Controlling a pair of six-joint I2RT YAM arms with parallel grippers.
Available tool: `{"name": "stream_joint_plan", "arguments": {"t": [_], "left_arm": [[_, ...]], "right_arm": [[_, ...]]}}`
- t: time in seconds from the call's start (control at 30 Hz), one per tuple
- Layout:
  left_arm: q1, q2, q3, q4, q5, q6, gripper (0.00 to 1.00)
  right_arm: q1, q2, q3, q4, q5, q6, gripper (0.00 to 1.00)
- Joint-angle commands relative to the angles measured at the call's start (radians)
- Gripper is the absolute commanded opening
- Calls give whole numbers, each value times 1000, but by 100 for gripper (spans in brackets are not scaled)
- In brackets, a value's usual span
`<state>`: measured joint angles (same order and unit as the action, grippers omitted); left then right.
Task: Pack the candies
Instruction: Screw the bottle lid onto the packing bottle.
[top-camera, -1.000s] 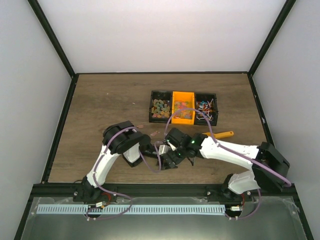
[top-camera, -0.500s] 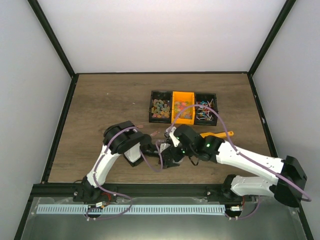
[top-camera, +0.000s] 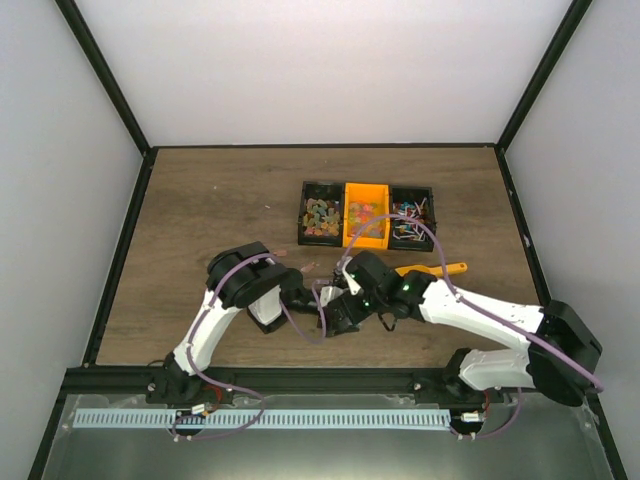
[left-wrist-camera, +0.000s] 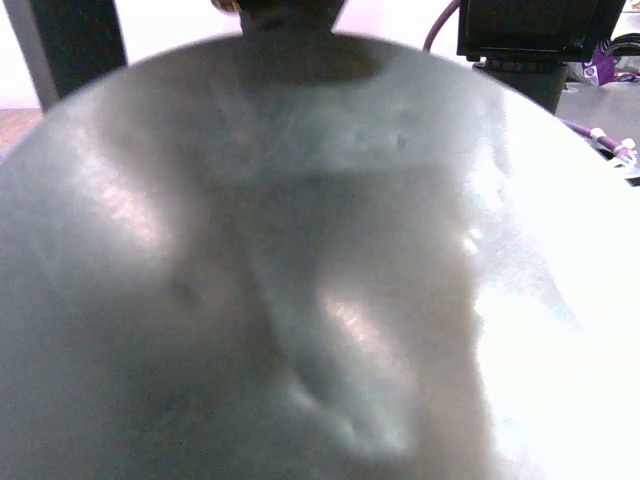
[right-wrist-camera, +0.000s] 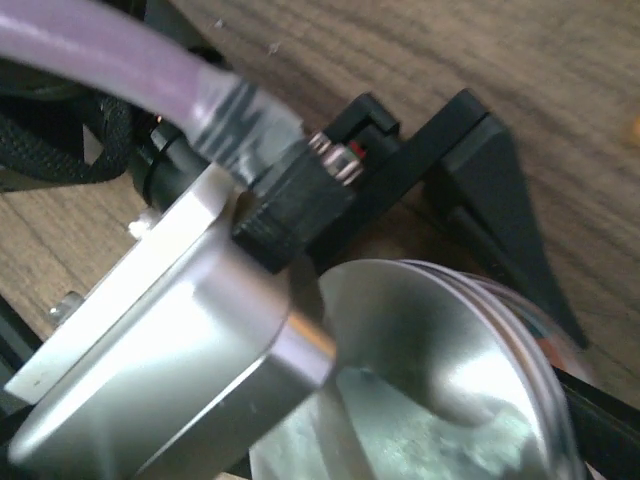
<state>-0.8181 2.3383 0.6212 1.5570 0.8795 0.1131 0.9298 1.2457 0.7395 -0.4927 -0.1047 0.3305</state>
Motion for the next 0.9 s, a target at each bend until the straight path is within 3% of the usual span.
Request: {"name": "stream_joint_plan", "arguments": {"t": [0.0, 0.13, 0.43, 0.67, 0.73, 0.83, 0.87], "left_arm": [[31, 188, -69, 216, -54, -170, 97], [36, 186, -73, 216, -52, -174, 97], [39, 161, -90, 216, -41, -175, 97], [40, 171, -82, 216, -30, -185, 97], [39, 168, -86, 216, -32, -184, 97], [39, 161, -94, 216, -33, -181, 97], [39, 160, -96, 216, -32, -179, 97]], "right_arm": [[-9, -58, 52, -21, 107, 11, 100], [-10, -88, 55, -24, 141, 20, 100], [-35, -101, 83, -138, 382, 178, 100], [-45, -151, 69, -165, 439, 229, 99], [-45, -159, 67, -180, 465, 241, 94], [-45, -153, 58, -164, 447, 229, 77], [-45, -140, 56, -157, 438, 228, 66]]}}
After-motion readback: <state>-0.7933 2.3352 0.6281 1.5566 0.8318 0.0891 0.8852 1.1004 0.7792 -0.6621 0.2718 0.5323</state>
